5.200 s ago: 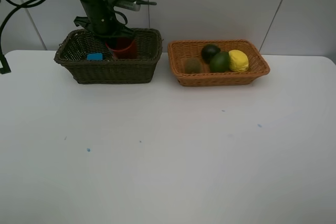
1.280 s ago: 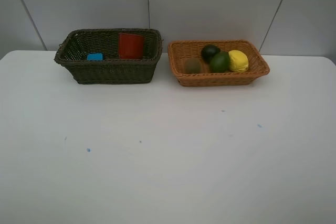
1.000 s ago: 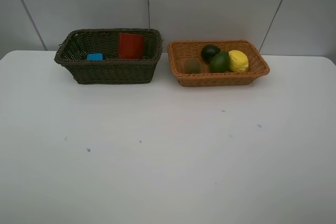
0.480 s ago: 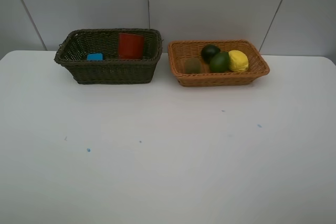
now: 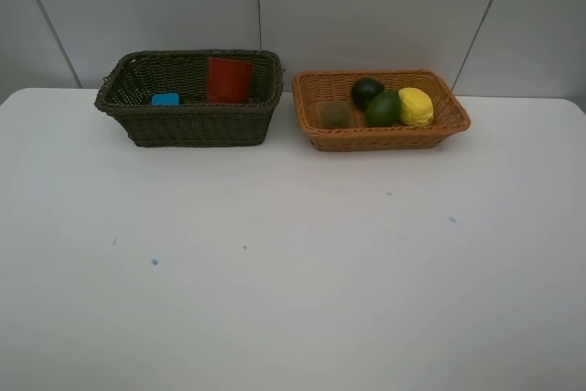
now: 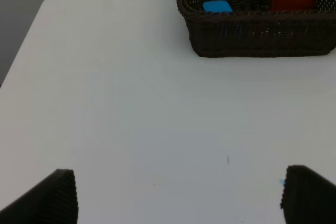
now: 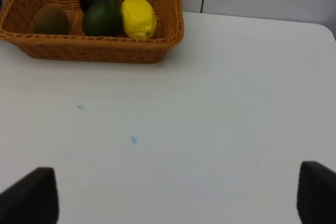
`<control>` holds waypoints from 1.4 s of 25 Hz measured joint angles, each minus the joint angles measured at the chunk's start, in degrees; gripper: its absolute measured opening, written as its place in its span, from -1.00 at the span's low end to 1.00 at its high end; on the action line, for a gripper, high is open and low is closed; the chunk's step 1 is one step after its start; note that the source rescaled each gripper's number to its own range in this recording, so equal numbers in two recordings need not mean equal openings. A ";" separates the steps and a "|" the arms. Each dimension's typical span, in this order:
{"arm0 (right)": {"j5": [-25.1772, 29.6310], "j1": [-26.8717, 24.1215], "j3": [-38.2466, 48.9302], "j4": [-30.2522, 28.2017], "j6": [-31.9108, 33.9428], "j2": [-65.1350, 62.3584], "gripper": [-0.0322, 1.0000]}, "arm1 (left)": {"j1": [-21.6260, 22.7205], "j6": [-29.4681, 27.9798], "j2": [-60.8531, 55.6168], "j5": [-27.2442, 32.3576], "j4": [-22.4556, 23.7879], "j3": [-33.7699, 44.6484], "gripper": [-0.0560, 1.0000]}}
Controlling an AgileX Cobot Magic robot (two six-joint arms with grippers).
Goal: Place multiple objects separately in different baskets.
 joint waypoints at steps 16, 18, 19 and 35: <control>0.00 0.00 0.00 0.00 0.00 0.00 0.99 | 0.00 0.00 0.00 0.00 0.03 0.00 1.00; 0.00 0.00 0.00 0.00 0.00 0.00 0.99 | 0.05 0.00 0.00 0.00 -0.01 0.00 1.00; 0.00 0.00 0.00 0.00 0.00 0.00 0.99 | 0.24 0.00 0.00 0.00 -0.01 0.00 1.00; 0.00 0.00 0.00 0.00 0.00 0.00 0.99 | 6.00 0.00 0.00 0.00 -0.18 0.00 1.00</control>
